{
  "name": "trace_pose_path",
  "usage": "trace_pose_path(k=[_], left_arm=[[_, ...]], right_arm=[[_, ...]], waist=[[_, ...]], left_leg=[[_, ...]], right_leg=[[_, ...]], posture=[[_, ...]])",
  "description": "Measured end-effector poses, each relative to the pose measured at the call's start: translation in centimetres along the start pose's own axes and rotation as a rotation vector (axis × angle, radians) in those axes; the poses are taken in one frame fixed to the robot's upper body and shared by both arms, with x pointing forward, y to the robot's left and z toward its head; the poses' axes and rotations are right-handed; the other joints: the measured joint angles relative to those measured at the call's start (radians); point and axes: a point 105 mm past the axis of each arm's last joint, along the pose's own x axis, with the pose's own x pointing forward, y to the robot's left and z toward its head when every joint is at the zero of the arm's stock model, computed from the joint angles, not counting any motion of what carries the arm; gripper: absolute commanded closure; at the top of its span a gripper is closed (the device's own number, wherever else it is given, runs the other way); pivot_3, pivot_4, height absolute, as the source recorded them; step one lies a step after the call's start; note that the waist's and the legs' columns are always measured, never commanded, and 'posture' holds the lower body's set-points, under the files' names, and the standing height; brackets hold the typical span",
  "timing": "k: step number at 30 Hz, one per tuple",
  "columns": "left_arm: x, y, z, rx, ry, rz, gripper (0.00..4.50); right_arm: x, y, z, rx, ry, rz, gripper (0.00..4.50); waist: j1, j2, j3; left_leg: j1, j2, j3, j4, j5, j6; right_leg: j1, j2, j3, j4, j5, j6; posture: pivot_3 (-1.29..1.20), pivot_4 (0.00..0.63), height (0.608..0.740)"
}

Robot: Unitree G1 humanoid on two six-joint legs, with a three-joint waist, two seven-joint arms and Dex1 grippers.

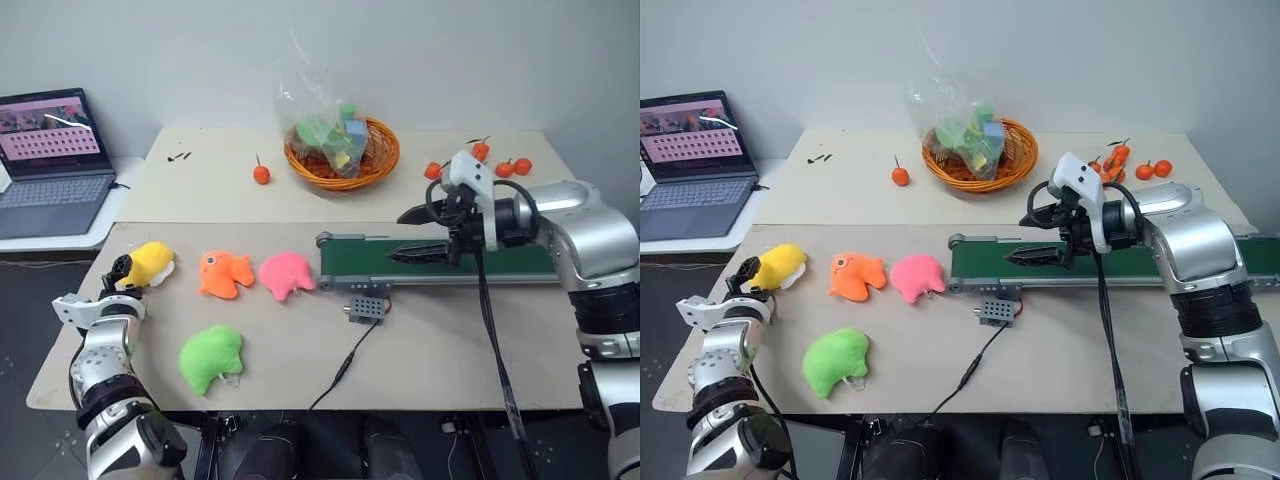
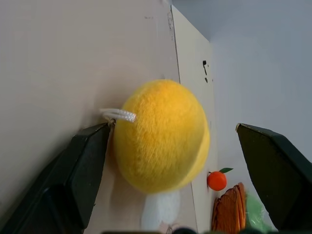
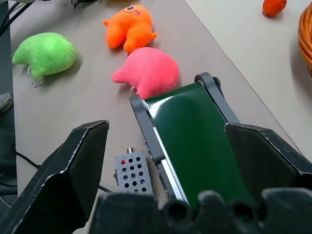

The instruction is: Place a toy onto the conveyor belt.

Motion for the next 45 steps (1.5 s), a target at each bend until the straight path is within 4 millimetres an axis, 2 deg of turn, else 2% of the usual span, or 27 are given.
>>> trace_pose_path(k=[6, 10, 14, 16, 21, 23, 25, 28, 31, 35, 38, 41, 45], left_arm=[[0.0, 1.2, -0.1, -0.007, 0.007, 0.009, 3.03], [-0.1, 0.6, 0.2, -0.009, -0.003, -0.035, 4.44], [-0.4, 0.0, 0.5, -0.012, -0.006, -0.085, 4.44], [-0.6, -1.1, 0.4, -0.019, 0.002, -0.143, 4.44], [-3.2, -6.6, -0.3, 0.139, 0.044, -0.422, 4.44], [-4.1, -8.7, -1.3, 0.221, 0.060, -0.503, 4.44], [-4.5, -9.7, -2.7, 0.334, 0.073, -0.536, 4.44], [-4.7, -10.8, -6.1, 0.615, 0.103, -0.550, 4.44], [-5.1, -12.7, -9.6, 1.006, 0.101, -0.613, 4.44], [-6.3, -15.2, -12.9, 1.696, -0.057, -0.823, 4.44], [-7.5, -15.8, -15.0, 2.097, -0.222, -1.015, 4.44], [-7.9, -16.1, -16.4, 2.285, -0.346, -1.150, 4.44], [-8.5, -15.3, -18.2, 2.523, -0.507, -1.366, 4.44]], right_arm=[[0.0, 0.0, -0.1, 0.001, 0.002, -0.004, 0.00], [-0.2, -0.1, -0.2, -0.001, 0.012, -0.013, 0.00], [-0.3, -0.2, -0.3, -0.005, 0.021, -0.025, 0.00], [-0.2, -0.2, -0.3, -0.005, 0.019, -0.024, 0.00], [-0.2, -0.2, -0.5, 0.000, 0.021, -0.022, 0.00], [-0.2, -0.2, -0.6, 0.001, 0.023, -0.023, 0.00], [-0.2, -0.2, -0.7, 0.005, 0.024, -0.026, 0.00], [-0.1, -0.1, -0.7, 0.002, 0.024, -0.028, 0.00], [-0.1, 0.0, -0.7, -0.004, 0.022, -0.029, 0.00], [0.0, 0.1, -1.2, 0.010, 0.024, -0.042, 0.00], [0.1, 0.2, -1.4, 0.013, 0.023, -0.044, 0.00], [0.2, 0.4, -1.4, 0.010, 0.017, -0.047, 0.00], [0.2, 0.7, -1.6, 0.023, 0.002, -0.052, 0.00]], waist=[[-0.004, 0.000, 0.000], [-0.005, 0.000, 0.000], [-0.008, 0.000, 0.000], [-0.008, 0.000, 0.000], [-0.014, 0.000, 0.000], [-0.012, 0.000, 0.000], [-0.008, 0.000, 0.000], [-0.002, 0.000, 0.000], [0.004, 0.000, 0.000], [0.003, 0.000, 0.000], [0.003, 0.000, 0.000], [0.005, 0.000, 0.000], [0.005, 0.000, 0.000]], left_leg=[[0.000, 0.000, 0.000, 0.000, 0.000, 0.000], [0.000, 0.000, 0.000, 0.000, 0.000, 0.000], [-0.001, 0.000, 0.000, 0.000, 0.000, 0.000], [-0.001, 0.000, 0.000, 0.000, 0.000, 0.000], [-0.002, 0.000, 0.000, 0.000, 0.000, 0.001], [-0.002, 0.000, 0.000, 0.000, 0.000, 0.000], [-0.001, 0.000, 0.001, 0.000, 0.000, 0.000], [-0.001, 0.000, 0.001, 0.000, 0.000, 0.000], [-0.001, 0.000, 0.002, 0.000, 0.000, 0.000], [0.000, 0.001, 0.007, -0.003, -0.001, 0.001], [0.000, 0.001, 0.009, -0.004, -0.001, 0.002], [0.001, 0.001, 0.010, -0.004, -0.005, 0.009], [0.001, 0.001, 0.011, -0.004, -0.006, 0.010]], right_leg=[[0.000, 0.000, 0.000, 0.000, 0.000, 0.000], [0.000, 0.000, 0.001, 0.000, 0.000, 0.000], [-0.001, 0.000, 0.001, 0.000, 0.000, 0.000], [-0.001, 0.000, 0.000, 0.000, 0.000, 0.000], [-0.001, 0.000, 0.001, -0.002, 0.000, 0.001], [-0.001, 0.000, 0.001, -0.001, 0.001, 0.001], [0.000, 0.000, 0.002, -0.001, 0.001, 0.001], [0.001, 0.000, 0.002, -0.002, 0.002, 0.000], [0.000, 0.001, 0.003, -0.003, 0.002, 0.001], [-0.001, 0.001, 0.008, -0.004, 0.002, 0.001], [-0.002, 0.002, 0.010, -0.004, 0.003, 0.002], [-0.002, 0.002, 0.010, -0.004, 0.003, 0.003], [-0.002, 0.002, 0.011, -0.004, 0.003, 0.003]], posture=[[0.00, 0.150, 0.740], [0.00, 0.150, 0.740], [0.00, 0.150, 0.740], [0.00, 0.150, 0.740], [0.00, 0.150, 0.740], [0.00, 0.150, 0.740], [0.00, 0.150, 0.740], [0.00, 0.150, 0.740], [0.00, 0.150, 0.740], [0.00, 0.150, 0.740], [0.00, 0.150, 0.740], [0.00, 0.150, 0.740], [0.00, 0.150, 0.740]])
